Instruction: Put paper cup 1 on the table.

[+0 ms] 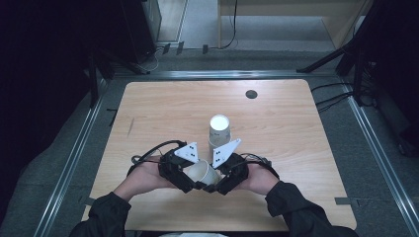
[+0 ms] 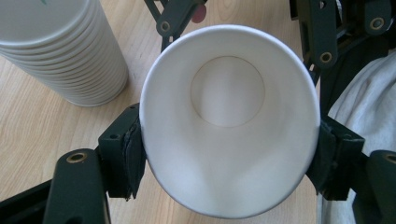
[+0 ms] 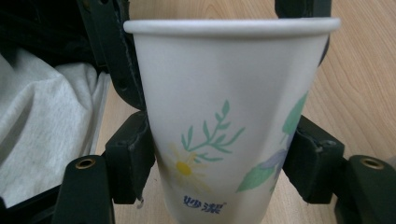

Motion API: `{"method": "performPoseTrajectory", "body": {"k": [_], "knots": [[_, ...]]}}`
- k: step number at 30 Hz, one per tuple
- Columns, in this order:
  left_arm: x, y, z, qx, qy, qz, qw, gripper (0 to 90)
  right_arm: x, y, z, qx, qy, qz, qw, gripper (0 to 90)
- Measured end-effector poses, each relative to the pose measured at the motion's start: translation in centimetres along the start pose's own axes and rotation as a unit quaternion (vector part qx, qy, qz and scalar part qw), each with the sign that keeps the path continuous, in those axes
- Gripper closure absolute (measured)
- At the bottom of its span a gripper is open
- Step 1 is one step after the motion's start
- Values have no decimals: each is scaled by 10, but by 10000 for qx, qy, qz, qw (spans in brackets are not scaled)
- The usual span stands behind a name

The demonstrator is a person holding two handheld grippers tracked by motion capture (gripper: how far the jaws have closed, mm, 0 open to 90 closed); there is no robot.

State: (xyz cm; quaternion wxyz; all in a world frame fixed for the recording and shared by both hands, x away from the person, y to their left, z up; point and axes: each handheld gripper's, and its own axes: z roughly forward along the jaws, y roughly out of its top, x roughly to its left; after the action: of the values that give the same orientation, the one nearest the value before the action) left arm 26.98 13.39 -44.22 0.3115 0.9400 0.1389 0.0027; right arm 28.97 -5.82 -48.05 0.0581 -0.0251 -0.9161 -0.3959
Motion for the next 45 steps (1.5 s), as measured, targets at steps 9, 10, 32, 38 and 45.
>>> {"method": "performPoseTrajectory", "body": {"k": [9,10,32,38,45], "knots": [[4,3,6,-94,-145,110,9998,198,2,-5,-5,-17,-133,3,9999,335],[4,4,6,-113,-142,97,9998,161,3,-5,-6,-28,-163,3,9999,335],[12,1,-11,-1507,-202,-406,9875,129,-3,-10,-36,-825,-287,295,9957,333],[11,2,-7,-1683,-223,-501,9842,132,-3,-10,-37,-972,-212,339,9945,333],[10,4,-5,-1958,-290,-626,9782,133,-3,-9,-38,-1111,-111,397,9930,333]]}}
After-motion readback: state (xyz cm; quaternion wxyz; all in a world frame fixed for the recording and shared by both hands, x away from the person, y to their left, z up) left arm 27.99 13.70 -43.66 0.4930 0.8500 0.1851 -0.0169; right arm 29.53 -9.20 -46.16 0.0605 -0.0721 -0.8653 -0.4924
